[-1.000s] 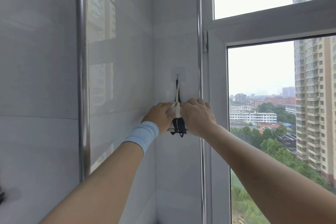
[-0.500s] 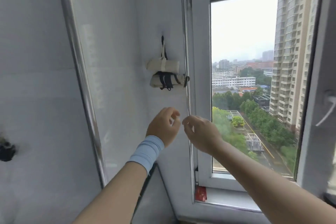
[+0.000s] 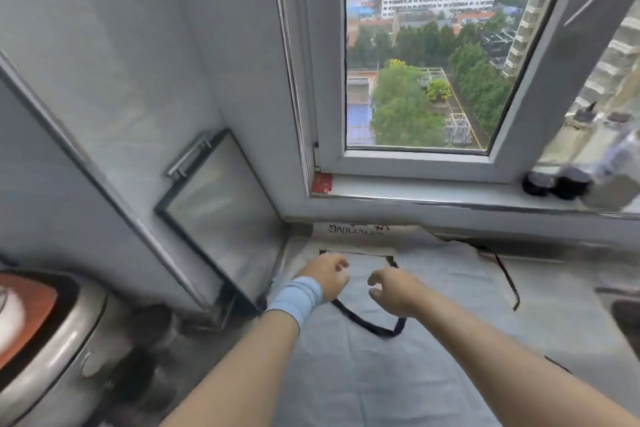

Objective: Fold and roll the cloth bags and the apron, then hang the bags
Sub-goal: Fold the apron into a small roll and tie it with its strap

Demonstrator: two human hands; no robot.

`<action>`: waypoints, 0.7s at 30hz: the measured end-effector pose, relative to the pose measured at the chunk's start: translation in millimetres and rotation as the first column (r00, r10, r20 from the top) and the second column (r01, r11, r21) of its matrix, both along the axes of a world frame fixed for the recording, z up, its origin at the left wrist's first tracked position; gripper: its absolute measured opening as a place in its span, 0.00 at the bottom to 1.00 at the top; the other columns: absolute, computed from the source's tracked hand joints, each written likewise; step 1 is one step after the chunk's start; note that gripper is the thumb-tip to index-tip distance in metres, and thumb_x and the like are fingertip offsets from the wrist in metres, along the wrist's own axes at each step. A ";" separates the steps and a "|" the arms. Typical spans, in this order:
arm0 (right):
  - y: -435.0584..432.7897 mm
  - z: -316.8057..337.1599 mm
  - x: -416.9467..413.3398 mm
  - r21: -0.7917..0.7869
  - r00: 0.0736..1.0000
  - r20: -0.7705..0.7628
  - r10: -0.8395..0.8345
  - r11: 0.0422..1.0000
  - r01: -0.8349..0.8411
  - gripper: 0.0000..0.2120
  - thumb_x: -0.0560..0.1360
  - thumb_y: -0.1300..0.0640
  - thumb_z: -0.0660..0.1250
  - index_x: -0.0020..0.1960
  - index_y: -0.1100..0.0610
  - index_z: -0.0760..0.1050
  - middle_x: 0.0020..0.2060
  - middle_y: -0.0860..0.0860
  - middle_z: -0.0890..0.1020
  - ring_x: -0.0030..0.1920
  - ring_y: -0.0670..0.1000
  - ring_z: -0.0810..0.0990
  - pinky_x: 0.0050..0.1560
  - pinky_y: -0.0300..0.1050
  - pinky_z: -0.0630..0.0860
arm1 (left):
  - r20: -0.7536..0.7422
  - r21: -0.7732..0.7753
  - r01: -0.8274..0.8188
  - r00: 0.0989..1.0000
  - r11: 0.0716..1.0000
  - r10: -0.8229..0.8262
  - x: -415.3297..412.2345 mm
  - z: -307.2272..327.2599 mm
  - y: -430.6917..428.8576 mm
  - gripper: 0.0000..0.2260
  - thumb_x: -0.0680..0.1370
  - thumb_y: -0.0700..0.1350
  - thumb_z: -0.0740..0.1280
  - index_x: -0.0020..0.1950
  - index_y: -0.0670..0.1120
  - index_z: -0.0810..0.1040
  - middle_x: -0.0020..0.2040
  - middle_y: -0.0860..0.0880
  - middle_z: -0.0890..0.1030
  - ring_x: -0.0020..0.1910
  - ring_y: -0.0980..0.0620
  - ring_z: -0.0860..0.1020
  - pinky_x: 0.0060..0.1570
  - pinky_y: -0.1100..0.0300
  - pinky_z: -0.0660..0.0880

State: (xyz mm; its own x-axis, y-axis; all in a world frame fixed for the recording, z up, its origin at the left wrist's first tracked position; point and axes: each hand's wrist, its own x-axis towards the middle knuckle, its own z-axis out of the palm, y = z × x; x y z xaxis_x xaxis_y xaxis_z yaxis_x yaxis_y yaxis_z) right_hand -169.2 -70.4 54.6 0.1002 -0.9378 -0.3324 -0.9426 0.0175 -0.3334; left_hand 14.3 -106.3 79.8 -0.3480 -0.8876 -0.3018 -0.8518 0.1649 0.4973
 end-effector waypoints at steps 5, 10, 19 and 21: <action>51.1 -77.4 -37.7 0.174 0.983 -0.105 0.153 0.976 -0.134 0.33 0.75 0.47 0.62 0.78 0.48 0.57 0.79 0.54 0.52 0.78 0.56 0.50 0.73 0.59 0.60 | 0.265 0.197 0.004 0.962 0.980 -0.057 -40.2 -81.1 55.9 0.23 0.76 0.52 0.62 0.72 0.55 0.68 0.73 0.50 0.67 0.71 0.46 0.65 0.68 0.50 0.67; 90.0 -119.7 -70.6 0.281 0.958 -0.173 0.227 0.944 -0.173 0.41 0.75 0.44 0.62 0.79 0.42 0.41 0.79 0.55 0.43 0.78 0.59 0.47 0.69 0.63 0.61 | 0.423 0.329 0.007 0.893 0.944 -0.154 -51.9 -128.7 102.7 0.33 0.76 0.57 0.62 0.78 0.57 0.52 0.80 0.50 0.44 0.78 0.45 0.47 0.72 0.44 0.59; 104.1 -103.8 -80.3 0.132 0.903 -0.244 0.353 0.935 -0.330 0.26 0.74 0.54 0.61 0.71 0.47 0.65 0.54 0.51 0.80 0.54 0.57 0.80 0.49 0.49 0.72 | 0.351 0.363 -0.083 0.935 0.928 -0.054 -57.0 -110.3 122.6 0.26 0.75 0.51 0.67 0.72 0.55 0.64 0.65 0.48 0.76 0.62 0.46 0.75 0.61 0.54 0.73; 98.4 -99.2 -79.0 0.124 0.890 -0.285 0.357 0.934 -0.335 0.15 0.75 0.57 0.61 0.60 0.49 0.75 0.53 0.50 0.81 0.53 0.56 0.80 0.53 0.48 0.73 | 0.321 0.378 -0.075 0.946 0.923 -0.054 -61.0 -106.2 119.0 0.29 0.75 0.50 0.67 0.75 0.55 0.60 0.65 0.48 0.76 0.63 0.45 0.75 0.61 0.54 0.73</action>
State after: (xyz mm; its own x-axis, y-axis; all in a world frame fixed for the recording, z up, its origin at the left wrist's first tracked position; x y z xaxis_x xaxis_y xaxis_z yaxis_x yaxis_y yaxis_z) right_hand -248.2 28.0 -44.6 0.3000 -0.8353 -0.4608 -0.9480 -0.3151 -0.0460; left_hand -46.6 12.6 -26.4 -0.1667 -0.6852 -0.7090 -0.9752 0.0086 0.2210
